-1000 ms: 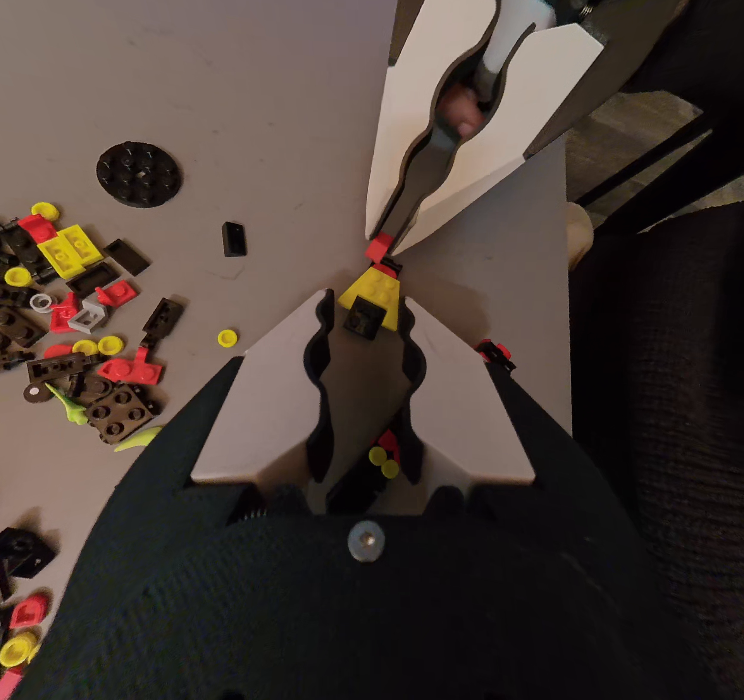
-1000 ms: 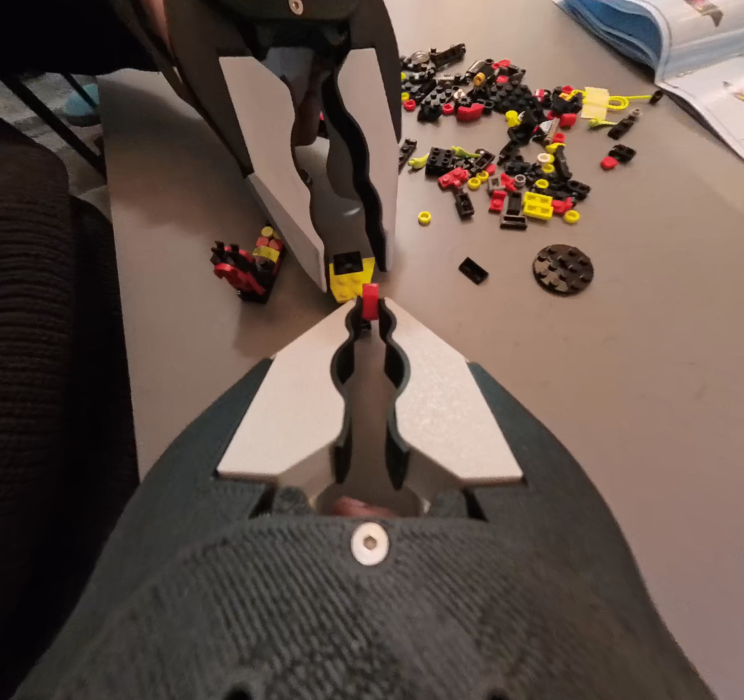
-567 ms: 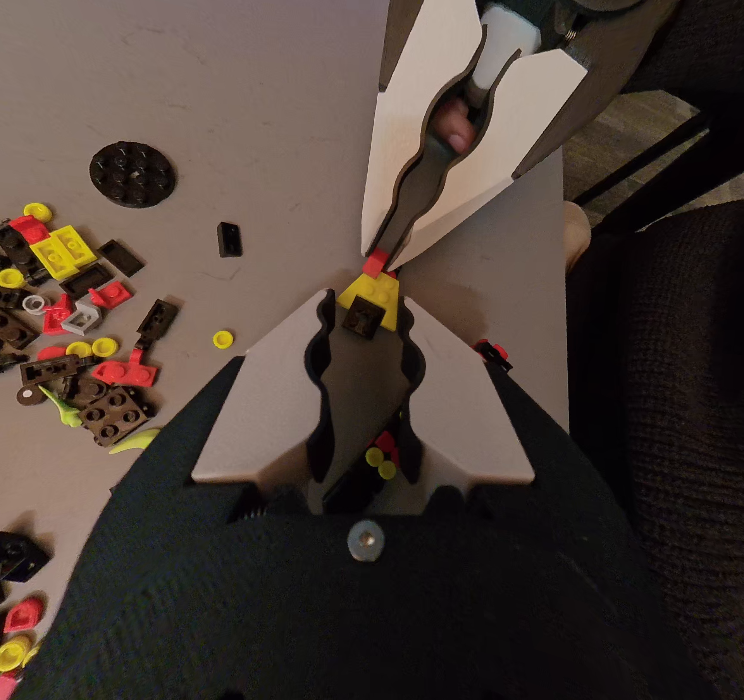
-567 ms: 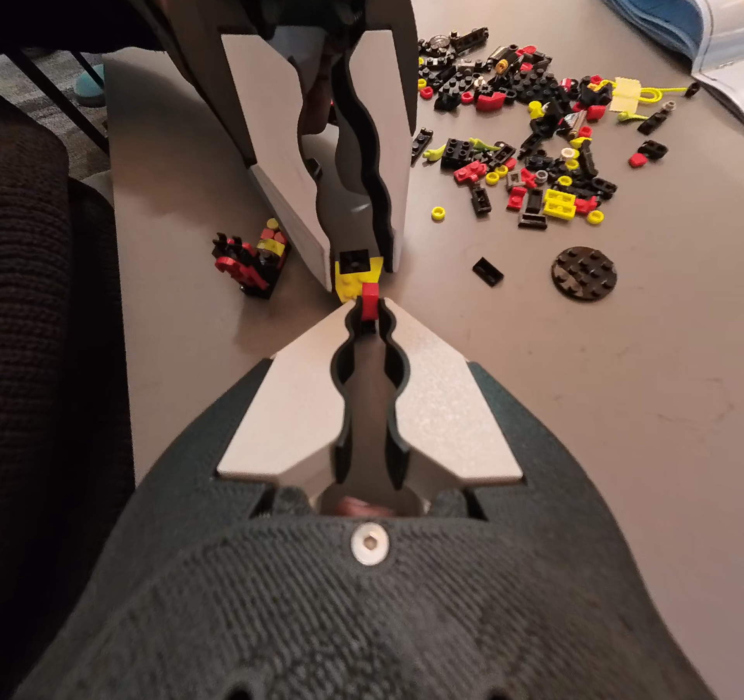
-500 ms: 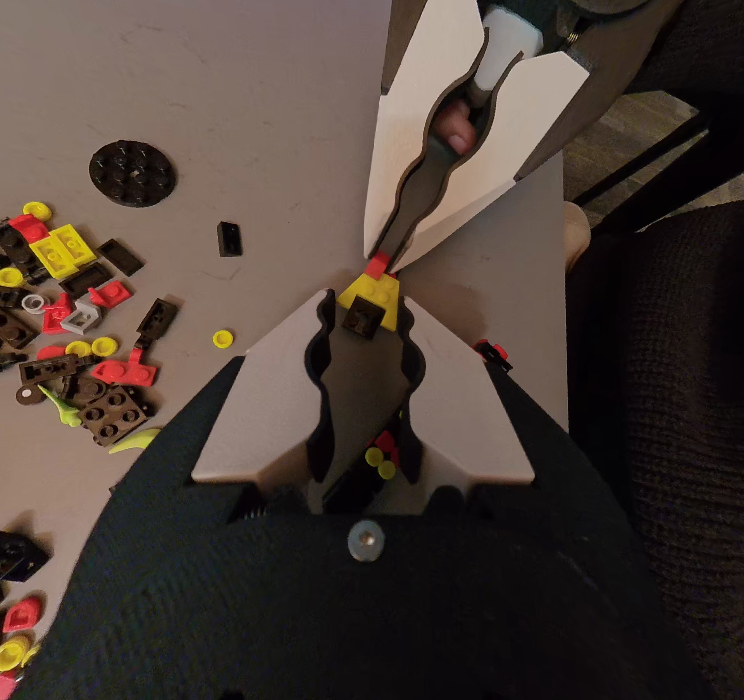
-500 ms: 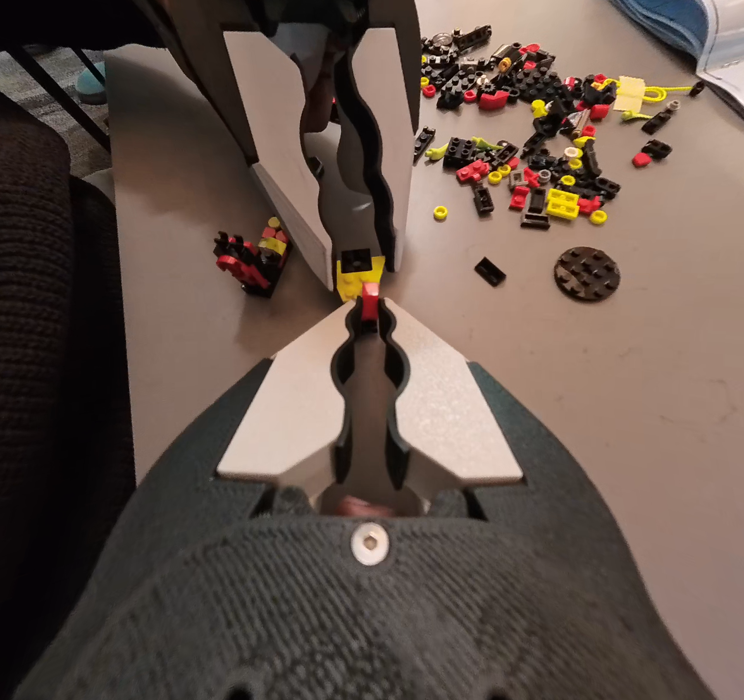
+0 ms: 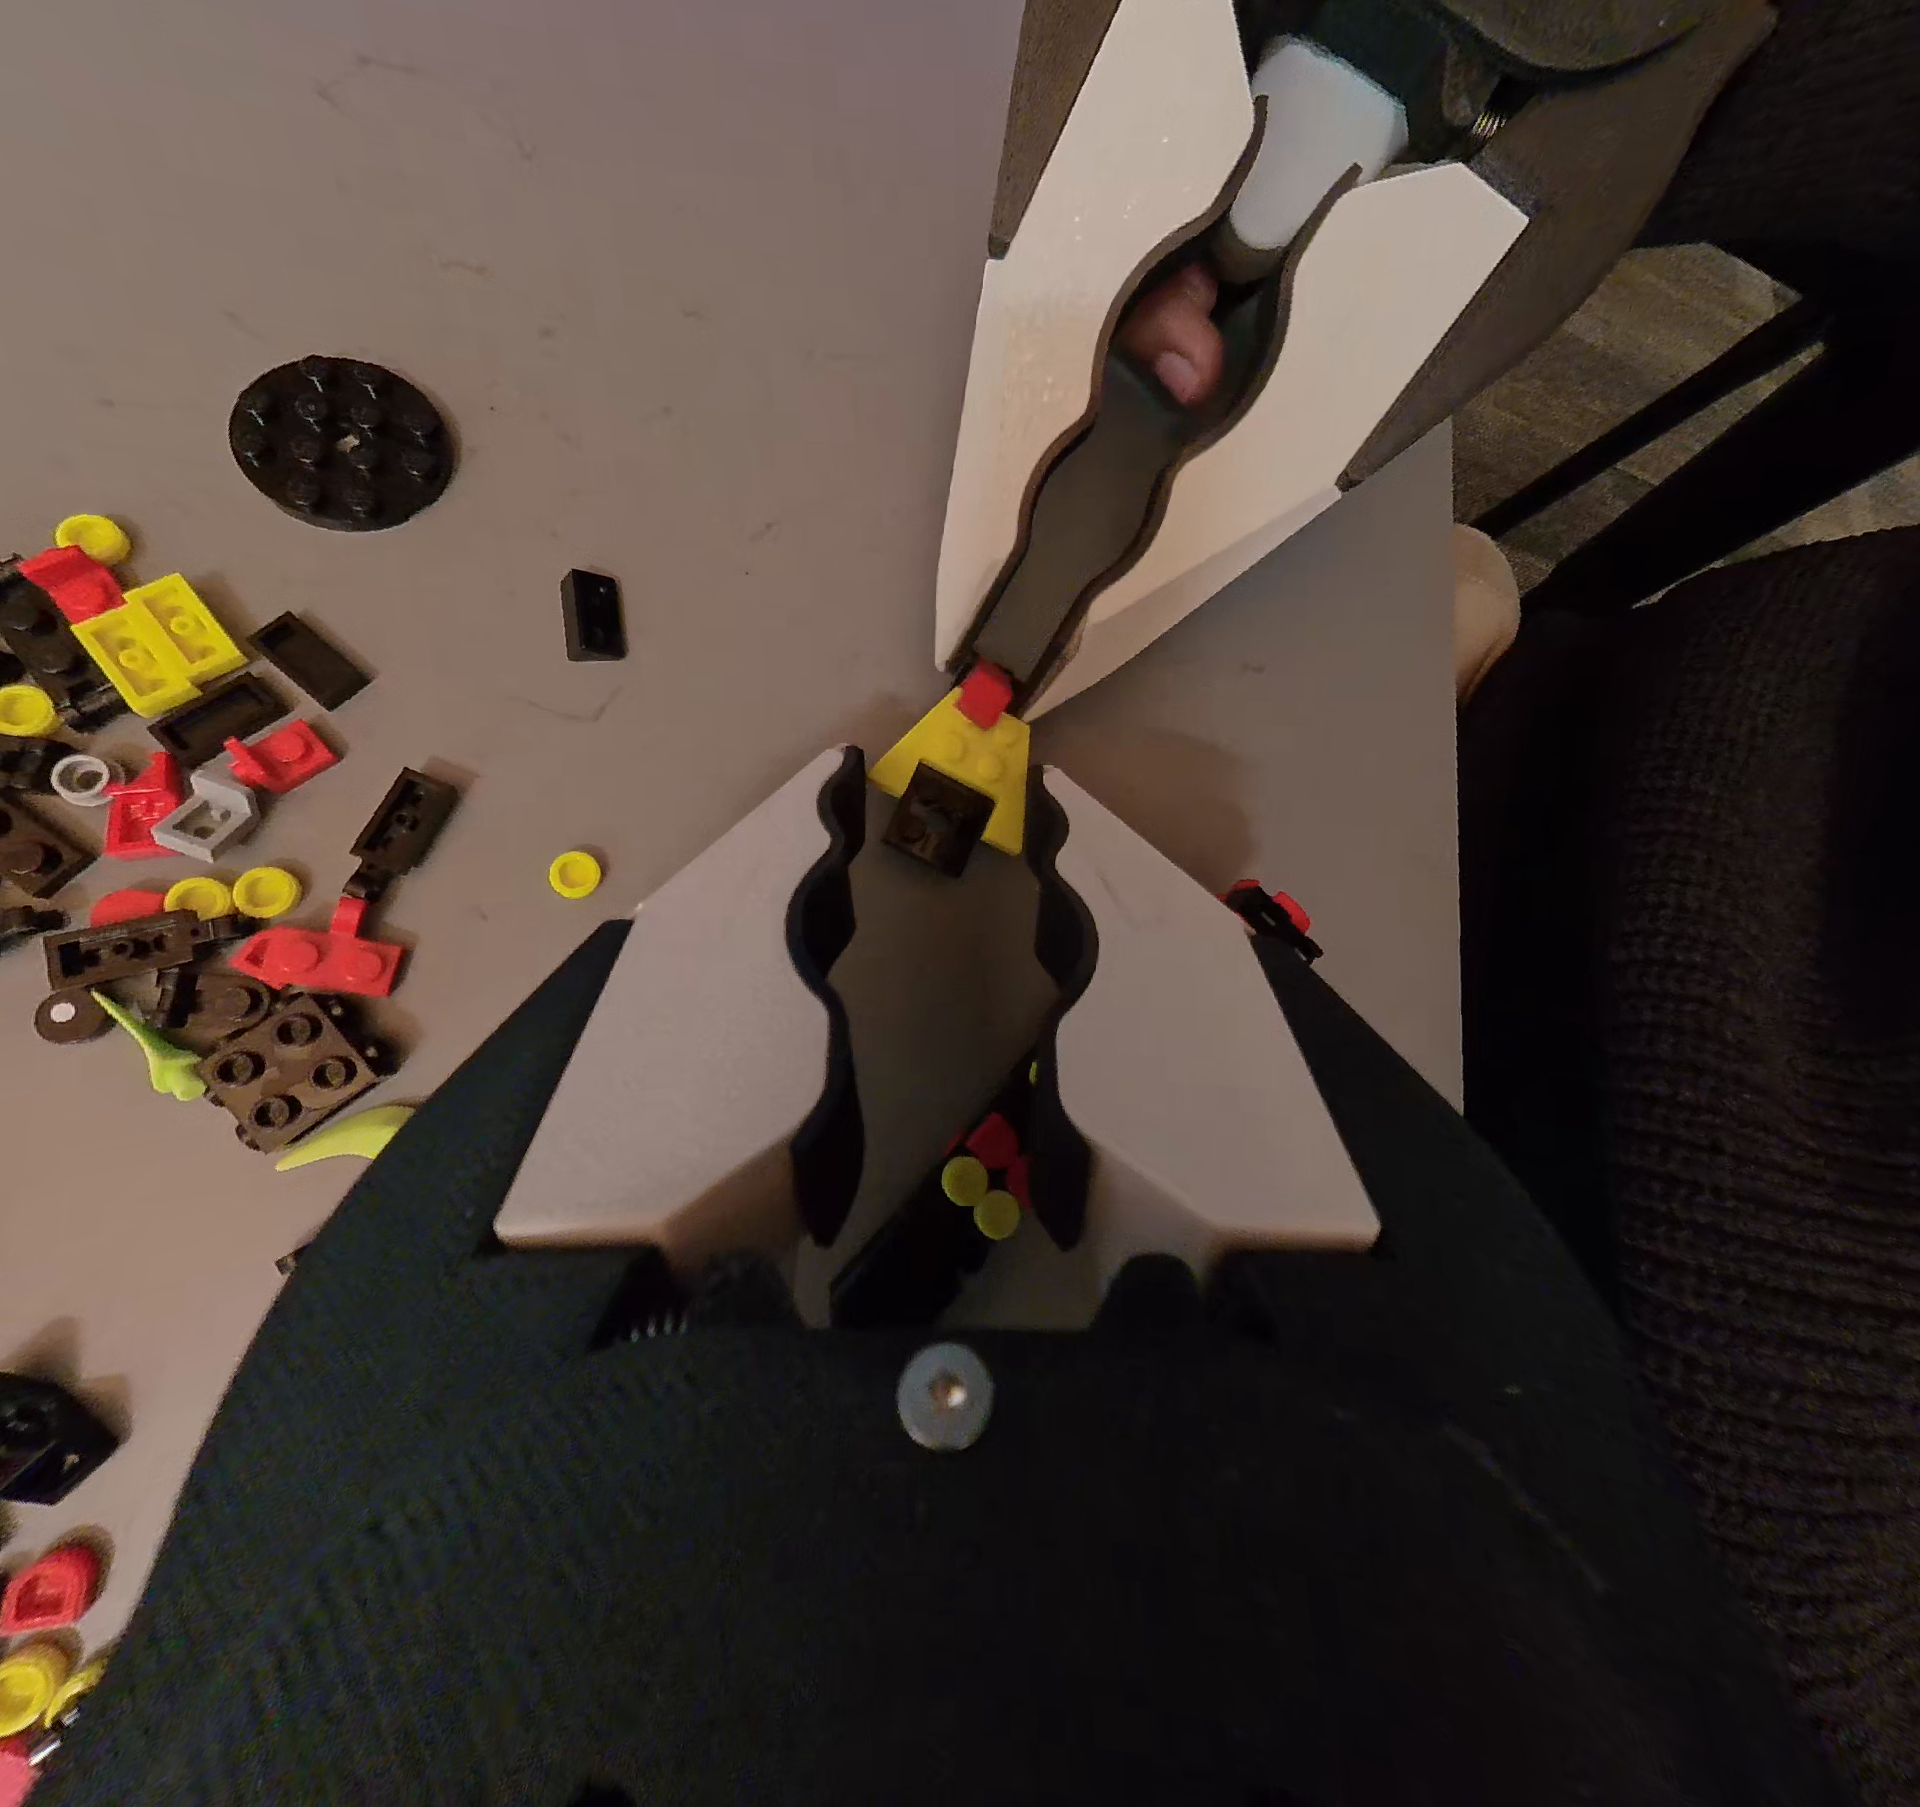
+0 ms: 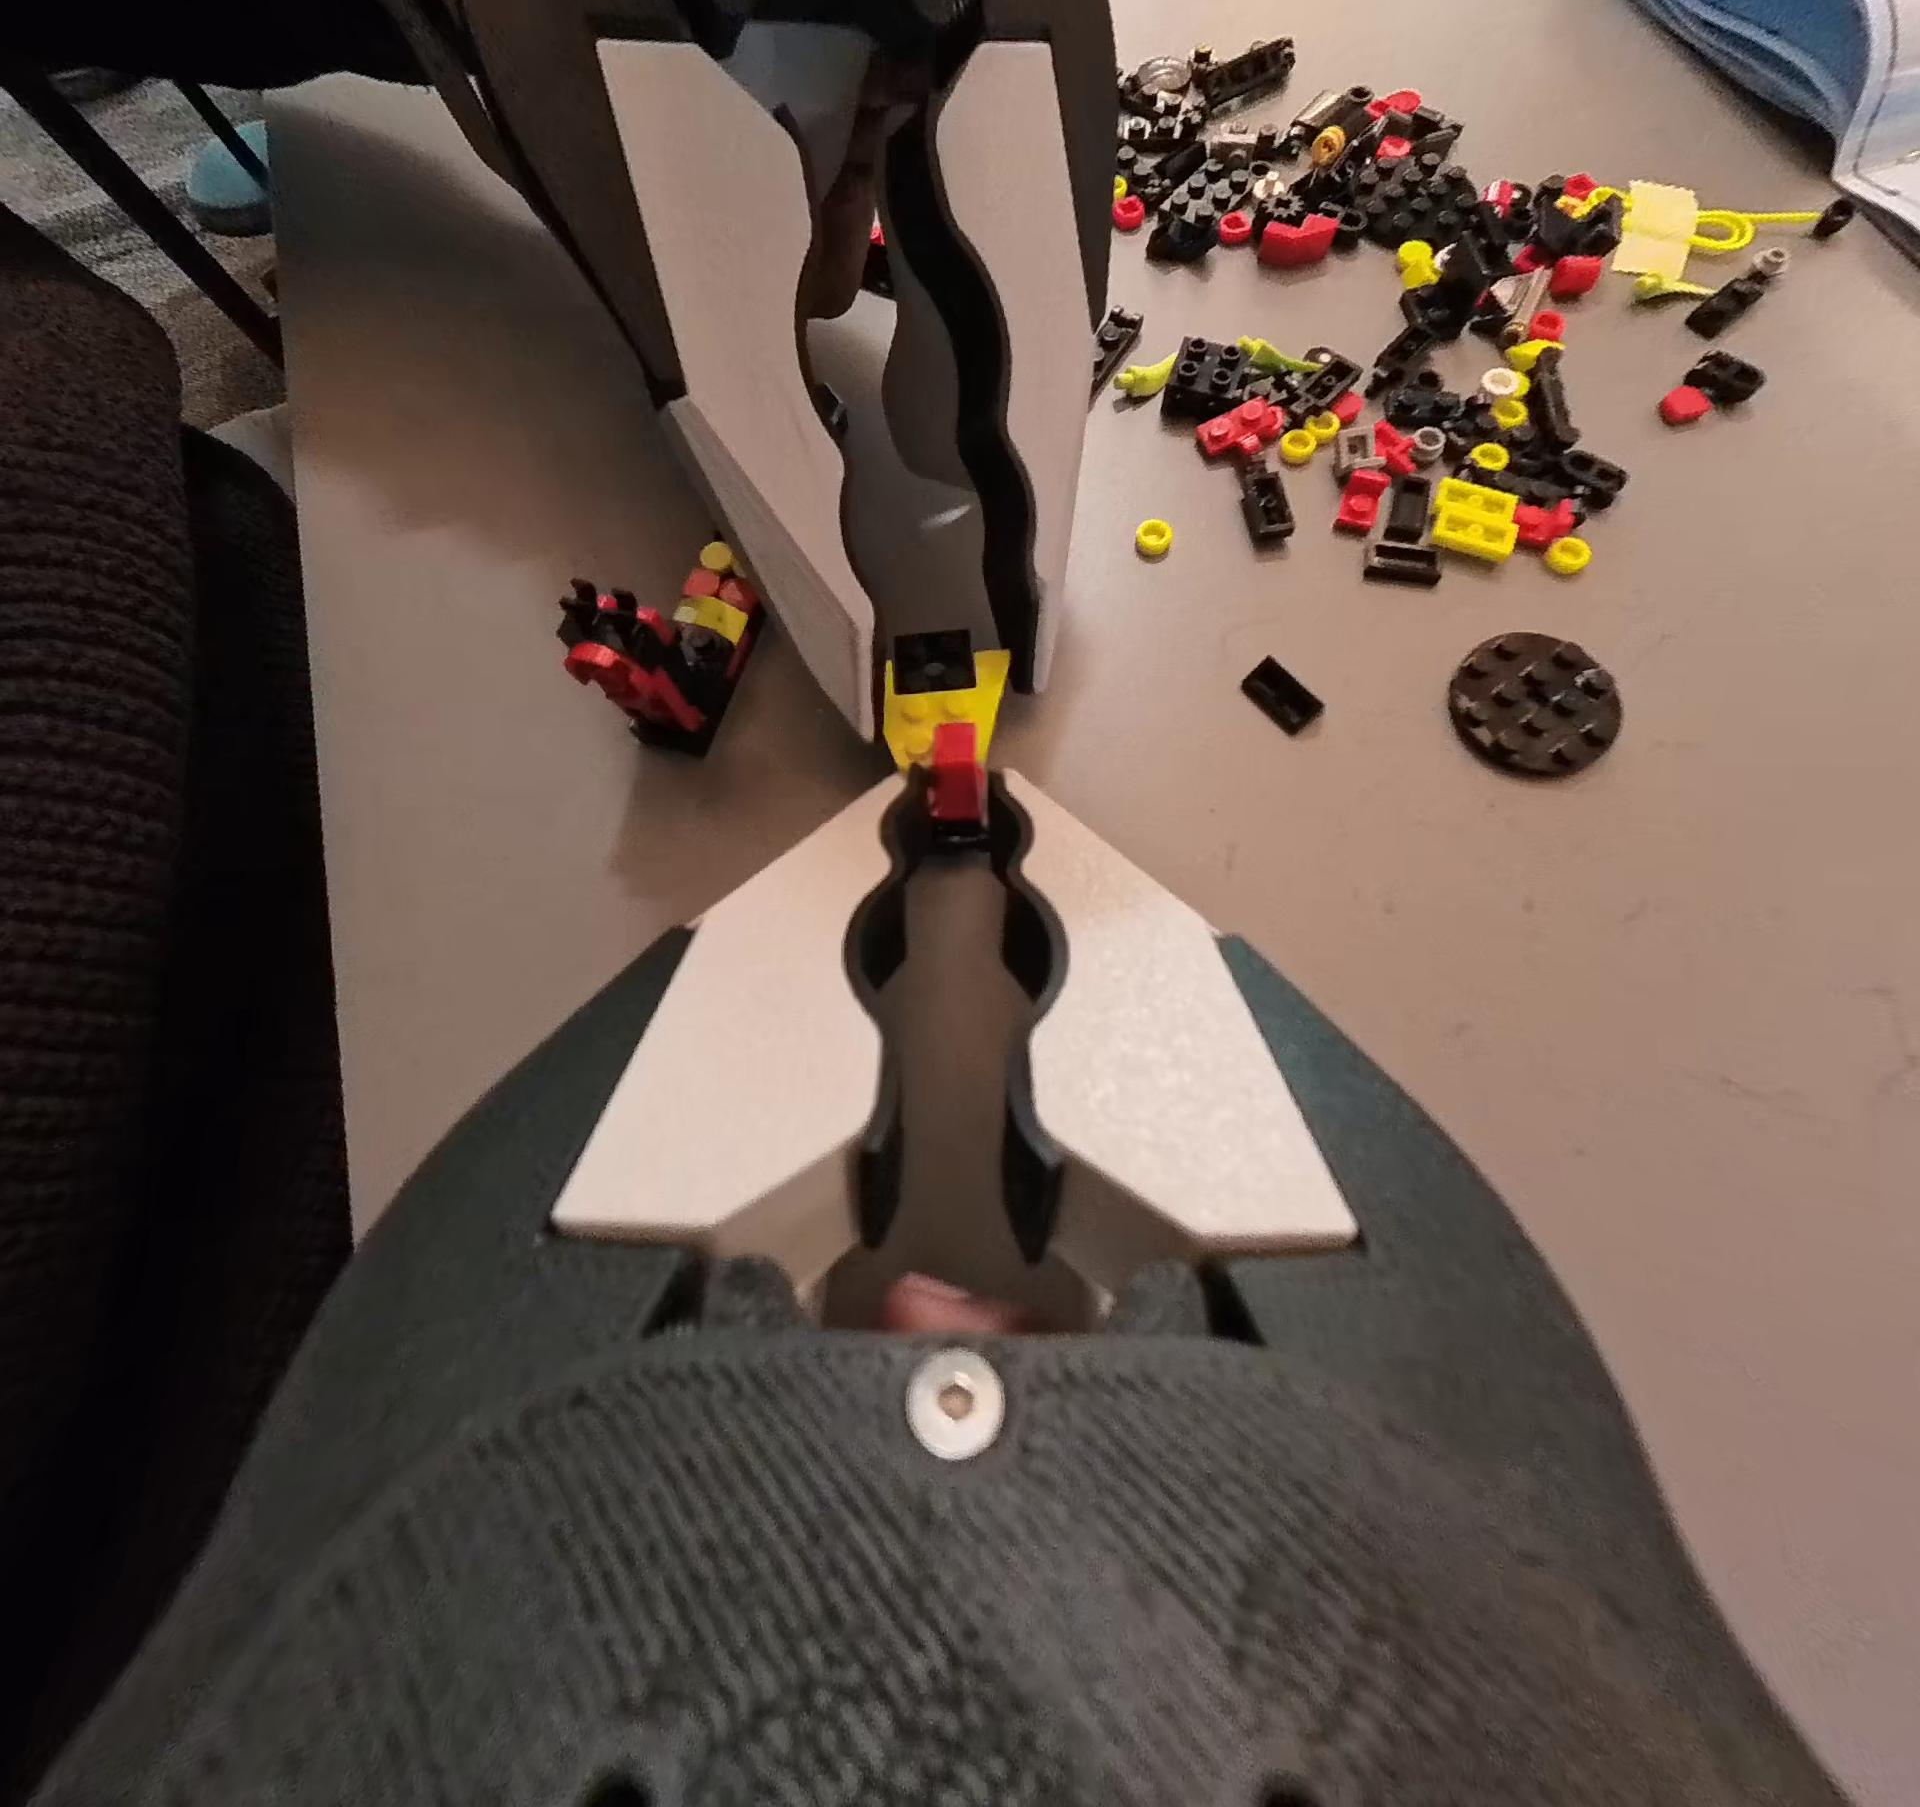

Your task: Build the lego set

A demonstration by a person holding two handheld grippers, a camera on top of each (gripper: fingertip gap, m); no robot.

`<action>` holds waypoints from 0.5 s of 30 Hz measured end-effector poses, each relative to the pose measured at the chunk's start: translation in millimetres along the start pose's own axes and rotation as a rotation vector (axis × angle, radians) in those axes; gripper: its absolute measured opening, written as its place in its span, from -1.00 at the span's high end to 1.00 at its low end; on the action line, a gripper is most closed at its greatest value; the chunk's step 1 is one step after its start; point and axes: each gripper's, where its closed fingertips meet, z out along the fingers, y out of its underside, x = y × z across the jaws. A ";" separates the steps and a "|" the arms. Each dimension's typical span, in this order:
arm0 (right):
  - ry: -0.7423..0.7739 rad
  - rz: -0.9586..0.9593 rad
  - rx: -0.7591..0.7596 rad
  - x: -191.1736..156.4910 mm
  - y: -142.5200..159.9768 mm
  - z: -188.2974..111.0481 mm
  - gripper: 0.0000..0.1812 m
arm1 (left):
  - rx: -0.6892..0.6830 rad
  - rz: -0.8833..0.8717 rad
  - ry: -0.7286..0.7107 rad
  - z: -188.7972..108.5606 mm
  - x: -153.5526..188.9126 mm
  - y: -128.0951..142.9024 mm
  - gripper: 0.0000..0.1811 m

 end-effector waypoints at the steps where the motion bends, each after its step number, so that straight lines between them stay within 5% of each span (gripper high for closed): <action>1: 0.000 0.001 0.000 0.2 0.0 -0.3 0.87 | 0.000 -0.001 0.001 0.1 0.2 -0.1 0.69; 15: -0.012 0.010 0.063 0.3 -11.9 -9.8 0.92 | -0.002 0.001 0.001 0.1 0.7 0.0 0.69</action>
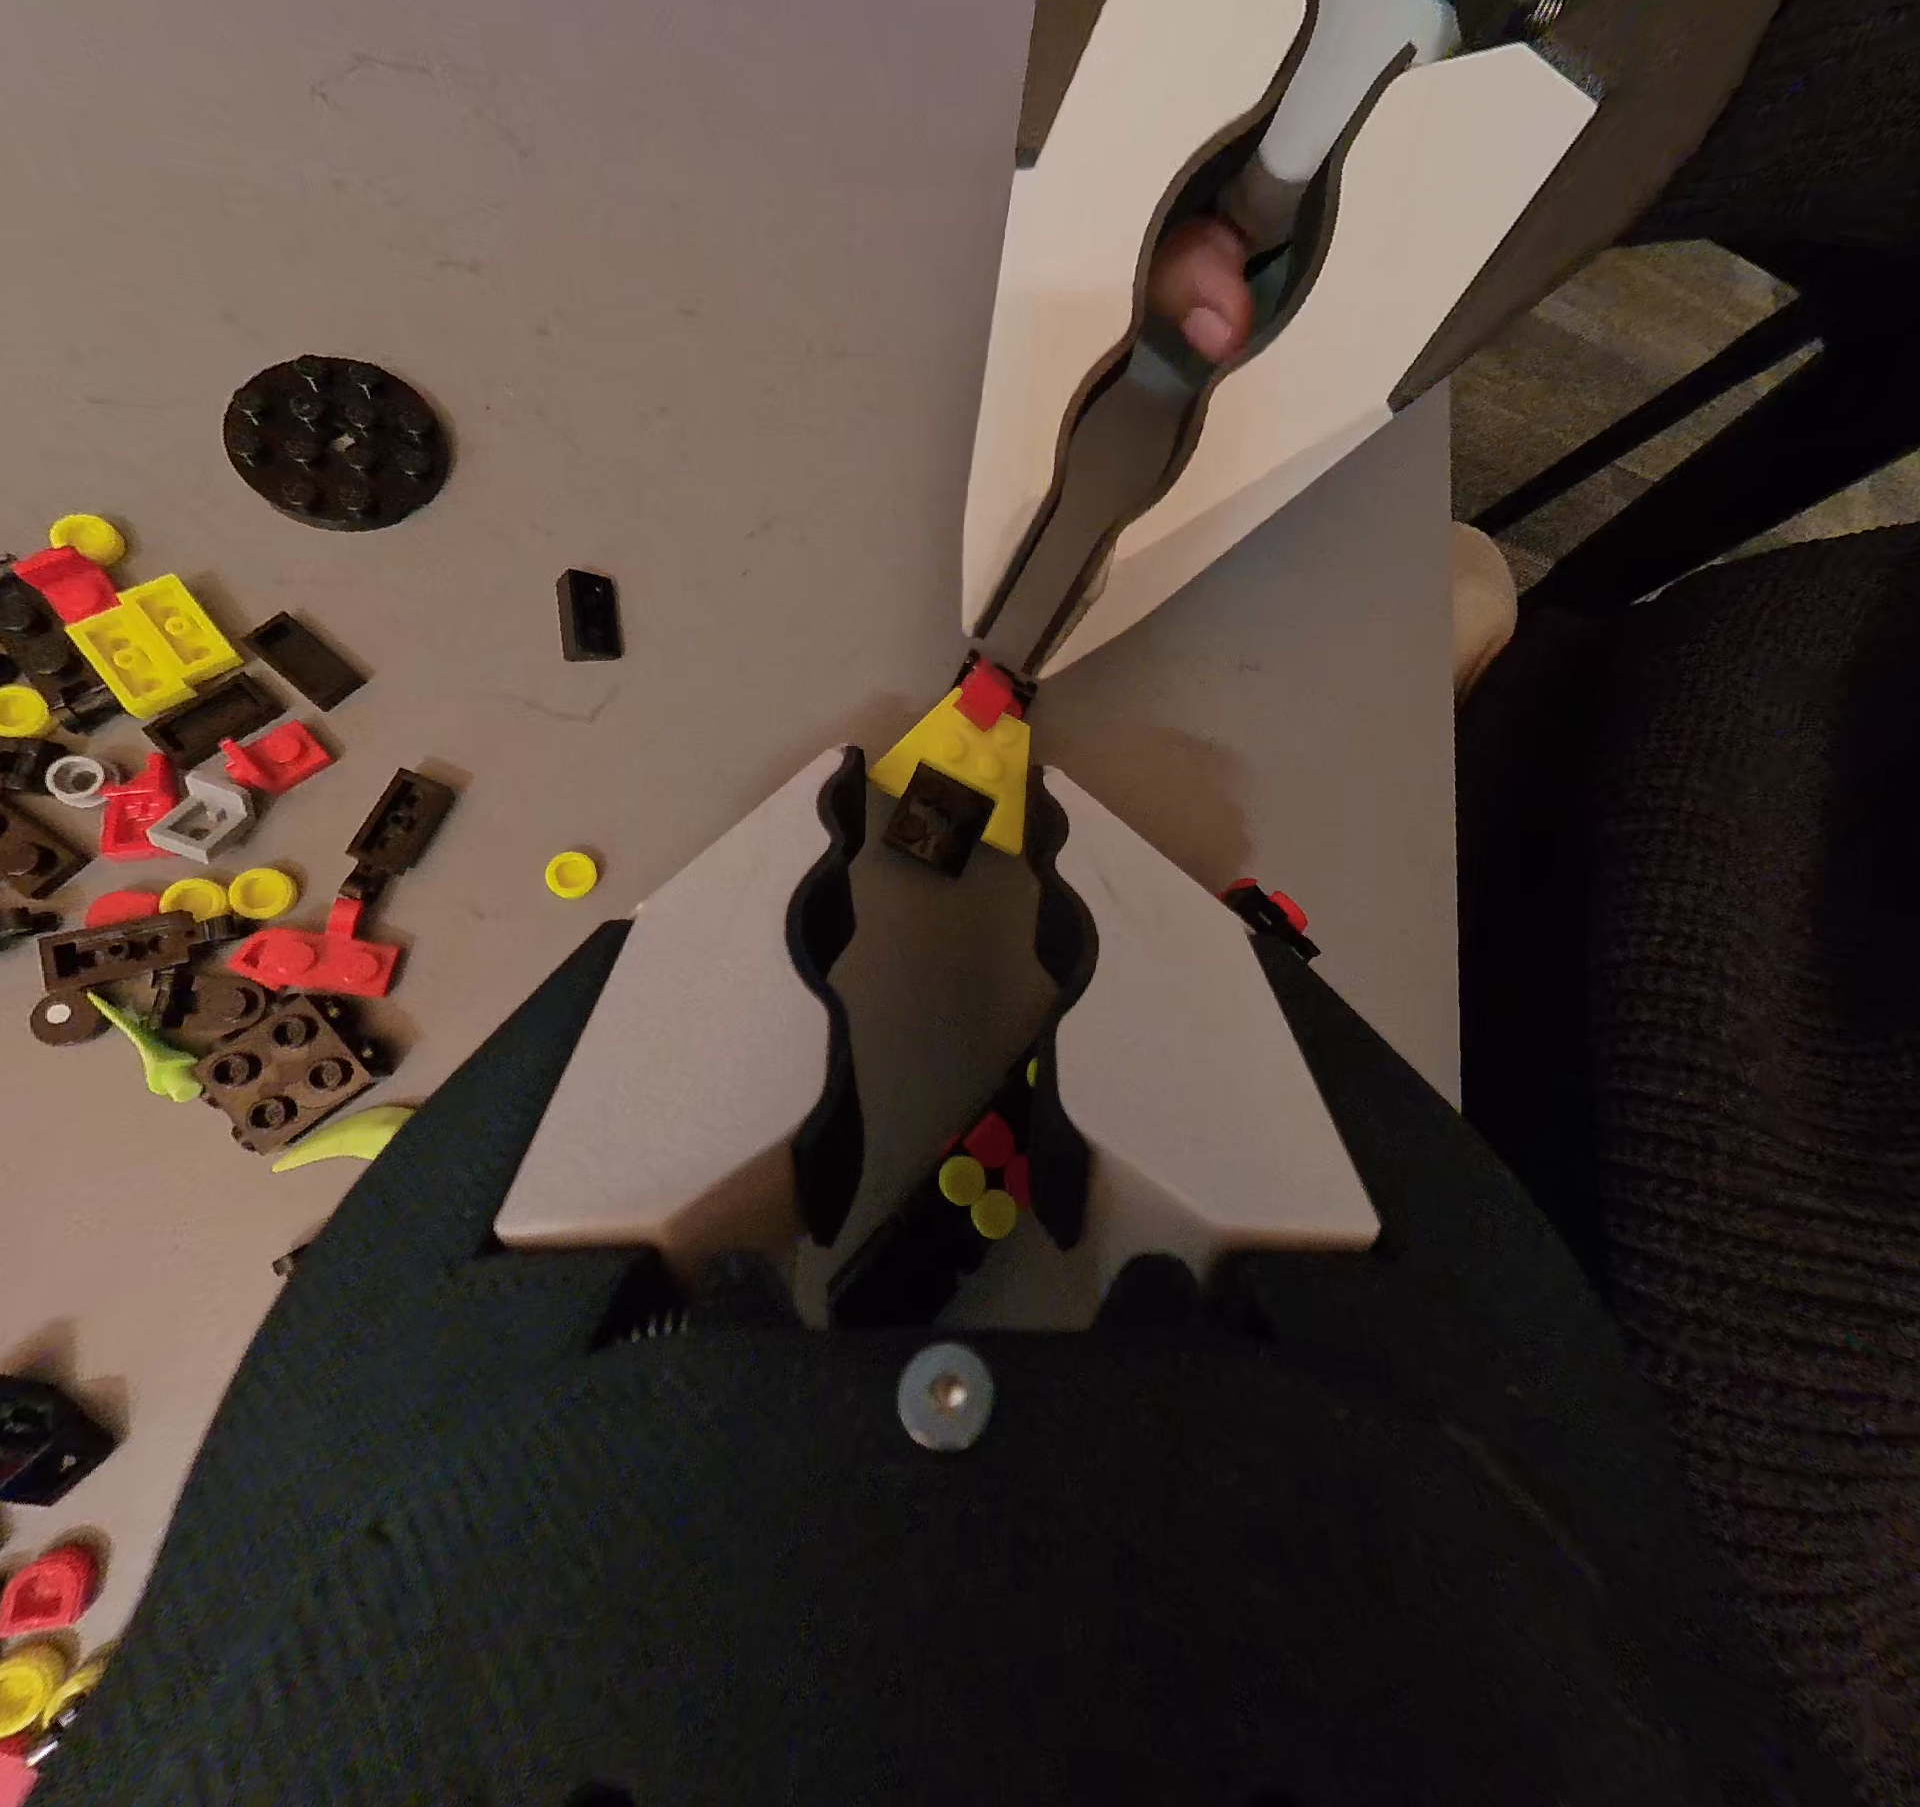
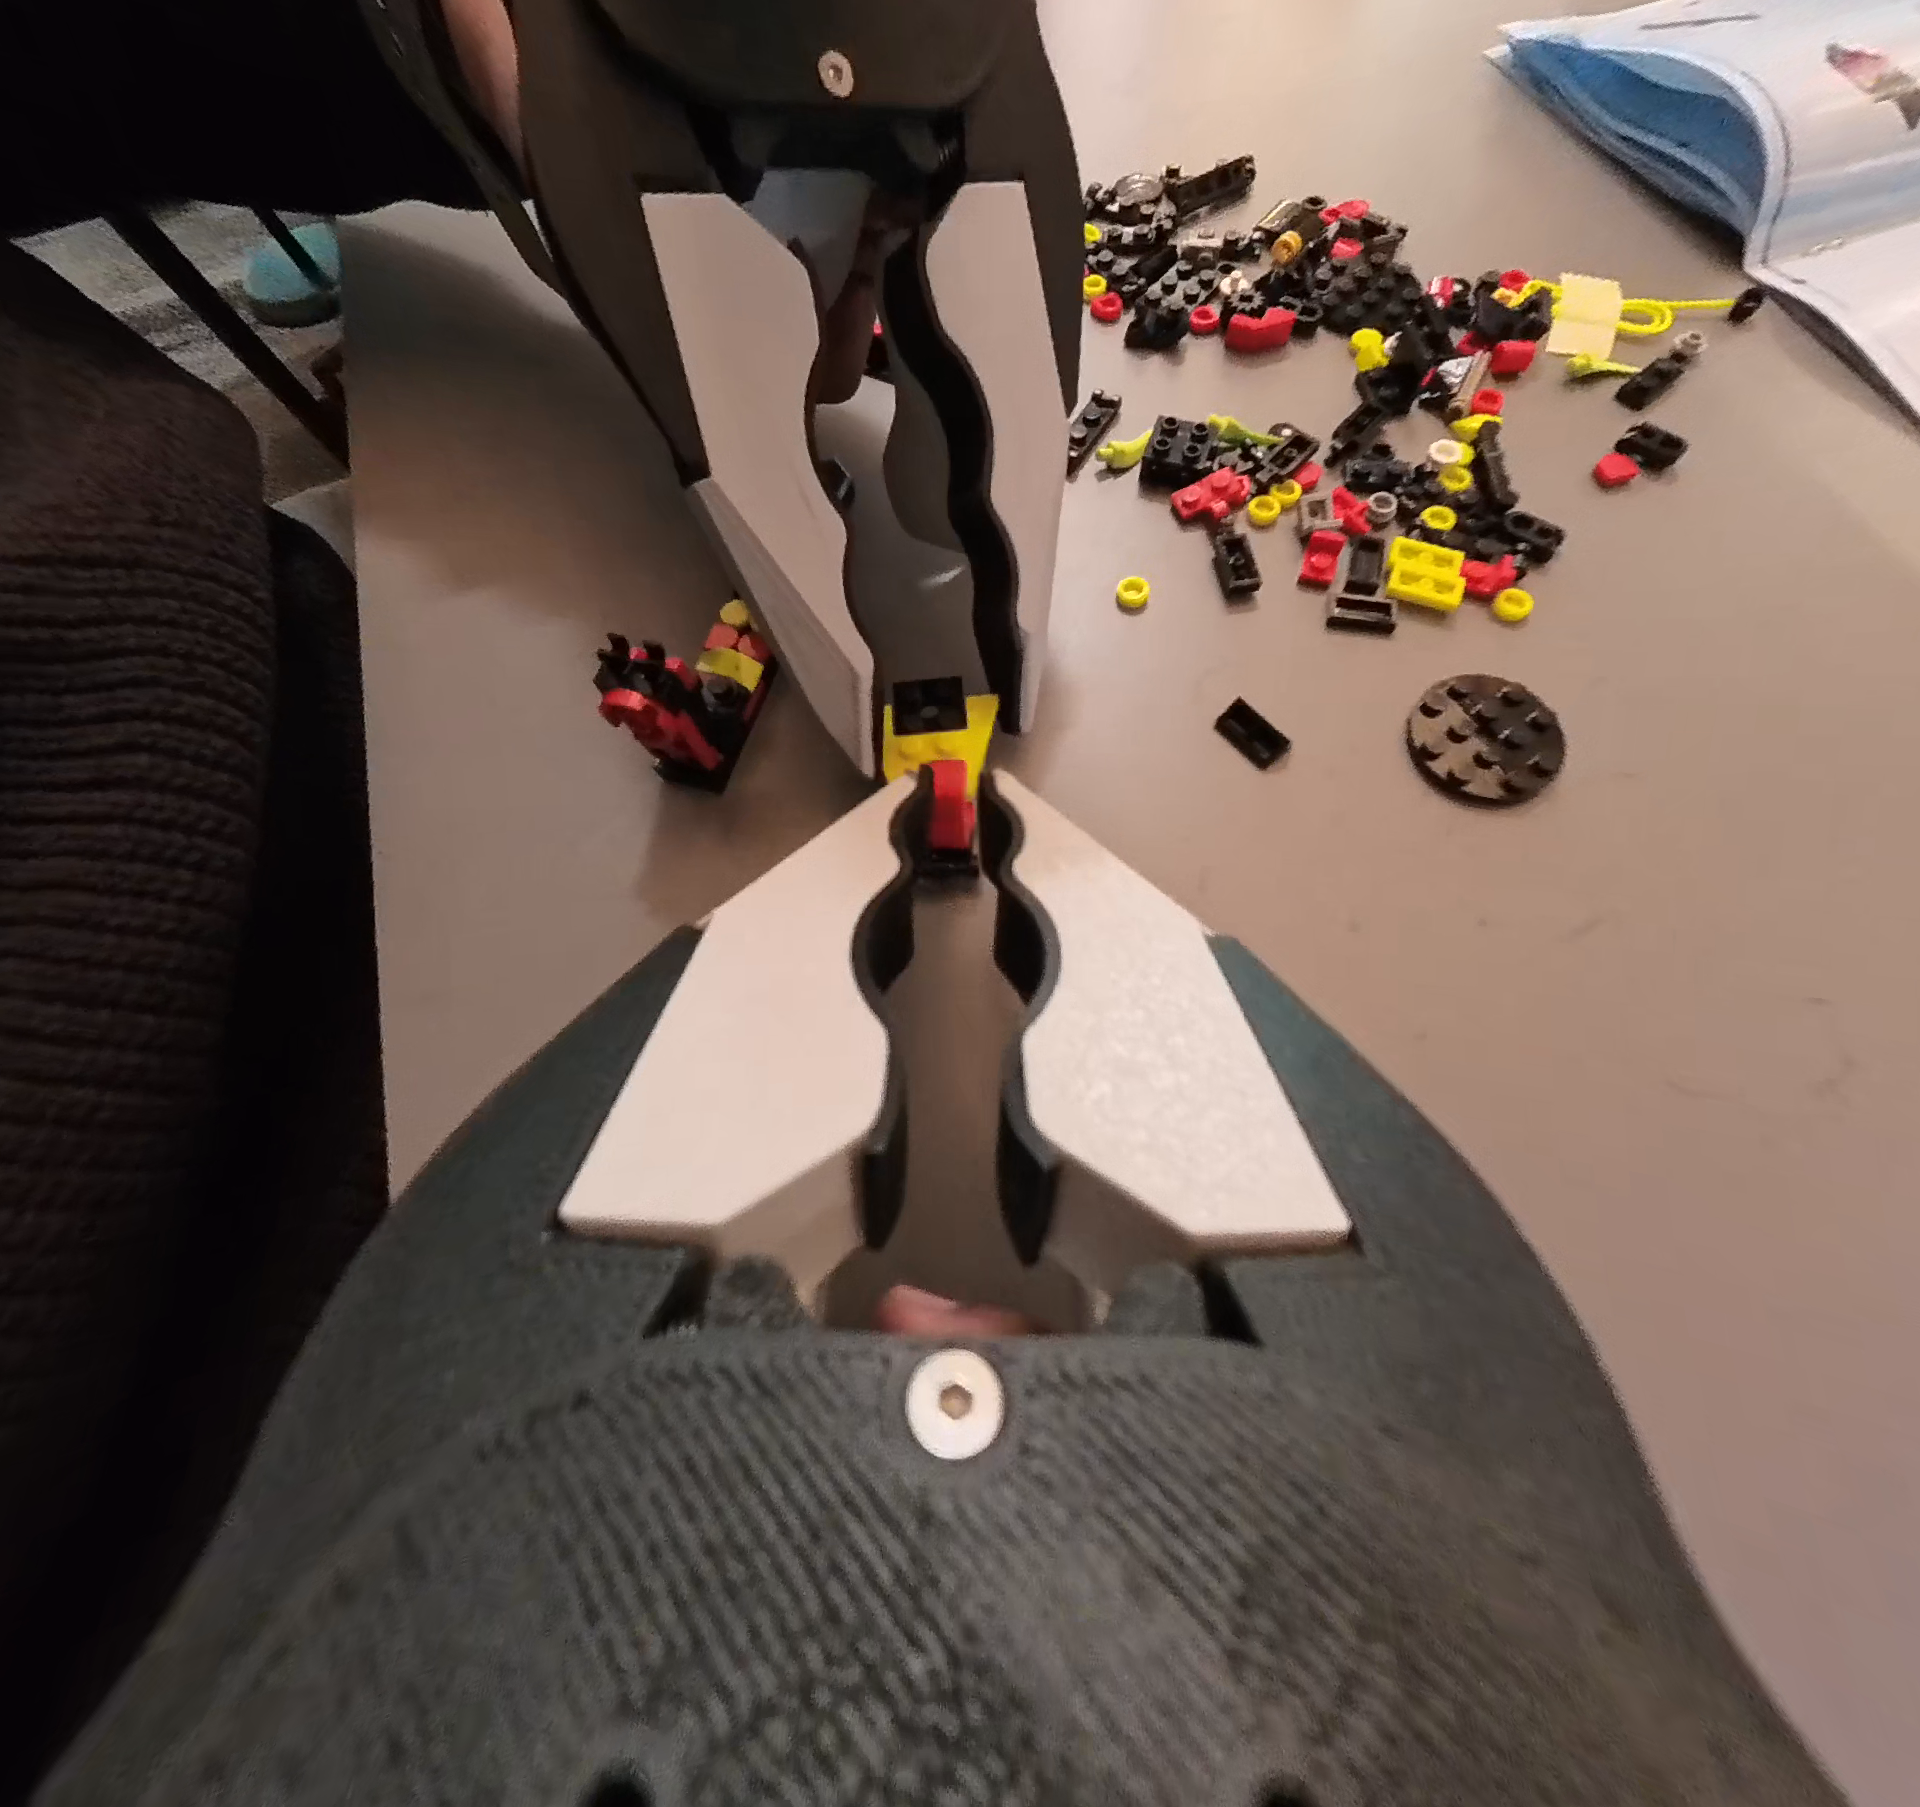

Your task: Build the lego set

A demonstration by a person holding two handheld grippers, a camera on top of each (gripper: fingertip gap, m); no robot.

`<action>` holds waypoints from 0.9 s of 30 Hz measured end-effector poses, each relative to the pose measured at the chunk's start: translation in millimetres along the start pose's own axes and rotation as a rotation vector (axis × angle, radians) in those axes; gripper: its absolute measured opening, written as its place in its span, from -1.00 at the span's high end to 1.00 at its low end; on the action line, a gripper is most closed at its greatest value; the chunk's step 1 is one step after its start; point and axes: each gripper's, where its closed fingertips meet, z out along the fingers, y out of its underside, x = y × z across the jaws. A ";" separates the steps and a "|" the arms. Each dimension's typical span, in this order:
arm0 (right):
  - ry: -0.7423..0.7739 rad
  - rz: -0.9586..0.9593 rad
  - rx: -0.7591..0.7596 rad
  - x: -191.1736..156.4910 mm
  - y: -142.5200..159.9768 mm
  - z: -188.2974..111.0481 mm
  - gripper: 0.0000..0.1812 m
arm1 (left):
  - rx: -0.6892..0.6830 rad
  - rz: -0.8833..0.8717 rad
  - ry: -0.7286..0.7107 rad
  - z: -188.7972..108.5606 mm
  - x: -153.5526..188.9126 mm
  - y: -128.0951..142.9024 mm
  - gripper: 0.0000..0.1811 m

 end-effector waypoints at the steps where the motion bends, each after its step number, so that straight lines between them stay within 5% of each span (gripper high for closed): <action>1: -0.004 -0.003 -0.002 -1.2 0.2 0.9 0.92 | 0.000 0.000 0.001 0.1 0.1 0.0 0.69; 27: 0.039 -0.059 -0.050 -1.7 3.5 8.0 0.94 | -0.005 -0.017 0.014 1.6 3.1 -0.1 0.69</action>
